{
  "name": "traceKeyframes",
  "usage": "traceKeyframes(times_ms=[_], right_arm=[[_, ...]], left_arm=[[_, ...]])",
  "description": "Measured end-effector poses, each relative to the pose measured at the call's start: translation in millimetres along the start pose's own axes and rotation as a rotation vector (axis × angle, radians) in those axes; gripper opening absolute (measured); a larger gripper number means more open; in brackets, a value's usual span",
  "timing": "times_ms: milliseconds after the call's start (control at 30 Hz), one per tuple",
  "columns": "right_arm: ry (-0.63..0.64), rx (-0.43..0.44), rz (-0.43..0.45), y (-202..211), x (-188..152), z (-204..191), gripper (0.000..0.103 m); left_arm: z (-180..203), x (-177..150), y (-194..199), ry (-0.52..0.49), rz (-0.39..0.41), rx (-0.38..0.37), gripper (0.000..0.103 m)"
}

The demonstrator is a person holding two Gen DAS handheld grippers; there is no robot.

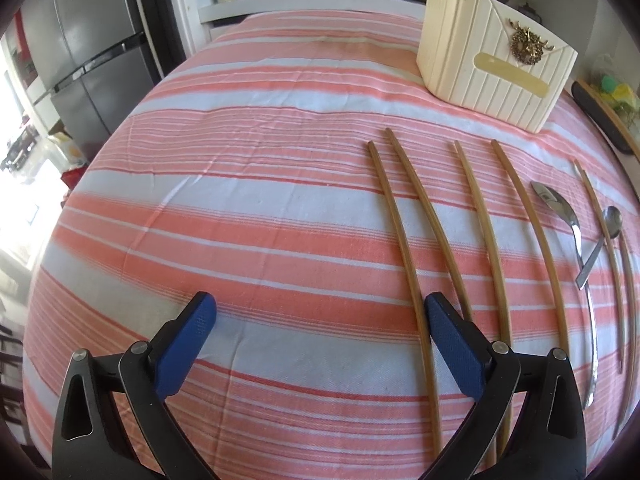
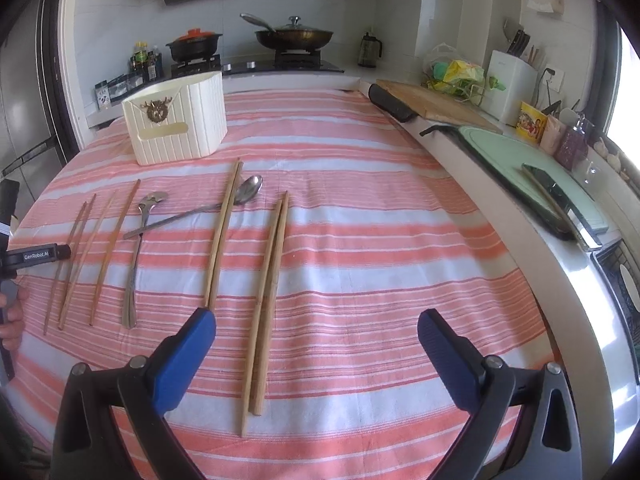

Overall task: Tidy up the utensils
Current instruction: 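Close the right gripper on the wooden chopstick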

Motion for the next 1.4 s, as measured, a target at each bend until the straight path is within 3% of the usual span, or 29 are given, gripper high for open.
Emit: traceKeyframes(times_ms=[67, 133, 200, 300, 367, 467, 633, 867, 933, 1133, 1233, 1300, 1400], right_arm=[[-0.011, 0.057, -0.018, -12, 2, 1, 0.098], [-0.021, 0.123, -0.055, -27, 3, -1, 0.073], [-0.025, 0.157, -0.097, -41, 2, -3, 0.057], [0.006, 0.156, -0.138, -58, -3, -9, 0.043], [0.024, 0.171, -0.147, -62, -6, -13, 0.043], [0.122, 0.122, -0.141, -63, -5, -23, 0.042], [0.160, 0.137, -0.179, -78, 13, -18, 0.033], [0.259, 0.162, -0.235, -114, 55, -18, 0.023], [0.266, 0.167, -0.240, -125, 67, -18, 0.018], [0.256, 0.190, -0.238, -156, 102, -18, 0.016], [0.235, 0.207, -0.247, -167, 114, -18, 0.010], [0.225, 0.219, -0.253, -172, 119, -19, 0.009], [0.189, 0.251, -0.261, -183, 130, -18, 0.006]], left_arm=[[0, -1, 0, -0.020, 0.001, -0.013, 0.103], [0, -2, 1, -0.042, 0.002, -0.026, 0.103], [-1, -3, 2, -0.058, 0.002, -0.036, 0.103], [0, -3, 3, -0.068, 0.007, -0.043, 0.103], [1, -4, 3, -0.070, 0.013, -0.044, 0.103], [1, -4, 3, -0.076, 0.010, -0.043, 0.103], [5, 9, -5, -0.142, -0.100, -0.068, 0.103], [10, 39, -23, -0.190, -0.159, -0.110, 0.101], [10, 50, -27, -0.193, -0.156, -0.110, 0.094], [18, 76, -40, -0.193, -0.167, -0.106, 0.076], [29, 80, -39, -0.219, -0.165, -0.120, 0.047], [37, 80, -37, -0.237, -0.163, -0.132, 0.014], [44, 80, -37, -0.251, -0.146, -0.128, 0.005]])
Point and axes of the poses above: each gripper's, at about its wrist camera, not at the fingertips, and y roughly against the way its jaws point, z to its right, x to its top, the point moved 5 cm from there along -y, roughly the way its jaws point, and after that the axes turned 8 degrees about y, right-handed, at the moved point
